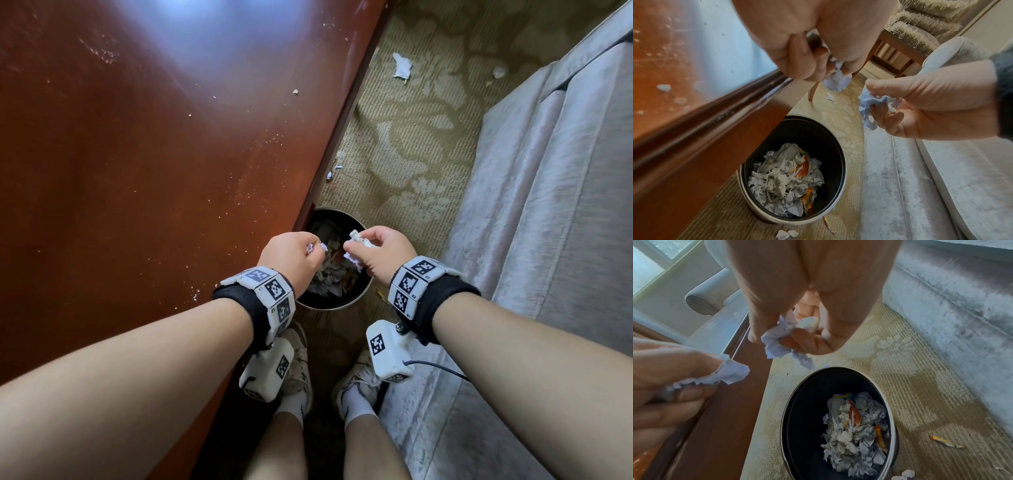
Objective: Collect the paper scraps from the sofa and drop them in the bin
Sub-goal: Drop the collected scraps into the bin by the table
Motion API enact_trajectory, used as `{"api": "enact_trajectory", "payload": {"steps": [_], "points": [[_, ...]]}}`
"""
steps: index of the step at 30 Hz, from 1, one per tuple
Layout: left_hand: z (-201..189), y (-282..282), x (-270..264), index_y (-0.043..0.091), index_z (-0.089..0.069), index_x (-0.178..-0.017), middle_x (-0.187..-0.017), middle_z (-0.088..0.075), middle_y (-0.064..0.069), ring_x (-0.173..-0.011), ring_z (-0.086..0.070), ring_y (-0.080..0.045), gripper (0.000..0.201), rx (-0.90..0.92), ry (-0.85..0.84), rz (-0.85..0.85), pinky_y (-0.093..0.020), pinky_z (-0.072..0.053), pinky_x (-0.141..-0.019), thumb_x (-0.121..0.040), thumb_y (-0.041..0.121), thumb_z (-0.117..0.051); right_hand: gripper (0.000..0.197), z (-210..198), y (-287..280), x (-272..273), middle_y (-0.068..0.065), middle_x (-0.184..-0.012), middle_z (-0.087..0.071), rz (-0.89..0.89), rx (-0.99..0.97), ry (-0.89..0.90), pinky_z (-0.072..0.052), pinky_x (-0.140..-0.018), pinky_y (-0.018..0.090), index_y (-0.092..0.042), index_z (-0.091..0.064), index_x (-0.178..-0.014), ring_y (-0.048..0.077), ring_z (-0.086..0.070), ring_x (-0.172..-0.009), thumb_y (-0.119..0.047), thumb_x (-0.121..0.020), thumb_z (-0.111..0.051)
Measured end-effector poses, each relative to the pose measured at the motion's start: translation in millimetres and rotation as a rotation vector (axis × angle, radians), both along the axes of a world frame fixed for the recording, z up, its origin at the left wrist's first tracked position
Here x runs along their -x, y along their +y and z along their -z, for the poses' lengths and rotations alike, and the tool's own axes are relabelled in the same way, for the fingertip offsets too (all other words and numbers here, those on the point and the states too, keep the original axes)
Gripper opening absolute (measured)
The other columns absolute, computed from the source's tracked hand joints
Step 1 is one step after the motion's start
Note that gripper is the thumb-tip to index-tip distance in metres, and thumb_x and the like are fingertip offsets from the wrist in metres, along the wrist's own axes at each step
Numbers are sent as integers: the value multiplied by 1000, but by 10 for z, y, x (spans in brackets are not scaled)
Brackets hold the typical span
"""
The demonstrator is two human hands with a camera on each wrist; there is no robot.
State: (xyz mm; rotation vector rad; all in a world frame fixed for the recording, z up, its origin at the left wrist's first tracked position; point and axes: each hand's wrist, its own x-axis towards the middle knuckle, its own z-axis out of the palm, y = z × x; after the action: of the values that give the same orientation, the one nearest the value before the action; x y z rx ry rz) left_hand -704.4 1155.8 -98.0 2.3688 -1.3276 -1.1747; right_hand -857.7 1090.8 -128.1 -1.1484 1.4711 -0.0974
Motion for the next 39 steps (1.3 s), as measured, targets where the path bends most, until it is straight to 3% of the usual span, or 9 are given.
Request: {"api": "enact_trajectory", "payload": {"steps": [3,8,14,17,20,25,30,34,39], "points": [[-7,-6,5,13,-71,-92,-66,-64,-7,-53,-48,-20,27,3,6,12,-30,-41,-54,-93,25,-47,13,-13,-1,-4,3,-75,-68,7,-55,-48,-54,-62,28,-19,-67,-88,18,-62,-60,-23,-78,-74],[-25,12,19,16,-71,-91,-73,-69,-9,-62,-60,-25,25,24,13,-1,-37,-52,-62,-92,26,-48,29,-25,8,-12,-2,-99,-66,7,-140,-109,-57,-86,47,-20,-67,-97,22,-66,-81,1,-77,-69],[-8,13,42,15,-71,-91,-55,-53,5,-47,-43,-10,25,24,29,-9,-24,-35,-49,-93,25,-47,46,-57,6,5,3,-111,-69,-75,-64,-117,-53,-91,26,-17,-63,-121,13,-64,-102,0,-79,-67],[-47,-3,70,16,-72,-93,-67,-65,-4,-57,-56,-18,25,45,54,-16,-32,-47,-56,-92,25,-48,40,-91,-1,-9,2,-109,-68,-67,-54,-170,-55,-86,24,-17,-64,-118,15,-65,-103,-5,-80,-68],[-53,-32,100,17,-74,-91,-80,-72,-8,-76,-65,-23,24,85,122,-61,-37,-53,-69,-92,25,-50,25,-127,33,-51,7,-105,-71,-67,-114,-250,-57,-85,36,-19,-67,-107,22,-69,-96,-13,-82,-70],[73,-94,121,15,-75,-84,-42,-50,8,-44,-44,-14,29,22,358,-284,-27,-37,-50,-91,33,-54,17,-67,103,-113,13,-82,-72,-28,36,-215,-58,-79,44,-17,-72,-94,28,-69,-76,-18,-78,-71],[206,-113,71,12,-65,-71,-51,-43,1,-44,-36,-18,38,-61,478,-382,-23,-31,-46,-90,41,-49,6,-61,99,-96,3,-71,-70,-26,78,-169,-60,-75,40,-25,-71,-74,18,-67,-67,-27,-79,-72],[242,-119,49,16,-69,-71,-56,-45,-3,-40,-34,-16,41,-53,553,-471,-20,-30,-44,-90,45,-47,13,-5,62,-63,4,-66,-67,-20,70,-107,-56,-69,37,-20,-69,-74,16,-60,-57,-31,-81,-68],[240,-129,36,19,-62,-59,-57,-46,-2,-39,-36,-14,50,-38,575,-521,-17,-28,-42,-95,47,-40,11,31,46,-54,-7,-68,-66,-142,93,-34,-57,-78,34,-29,-67,-88,14,-66,-71,-28,-77,-68]]}}
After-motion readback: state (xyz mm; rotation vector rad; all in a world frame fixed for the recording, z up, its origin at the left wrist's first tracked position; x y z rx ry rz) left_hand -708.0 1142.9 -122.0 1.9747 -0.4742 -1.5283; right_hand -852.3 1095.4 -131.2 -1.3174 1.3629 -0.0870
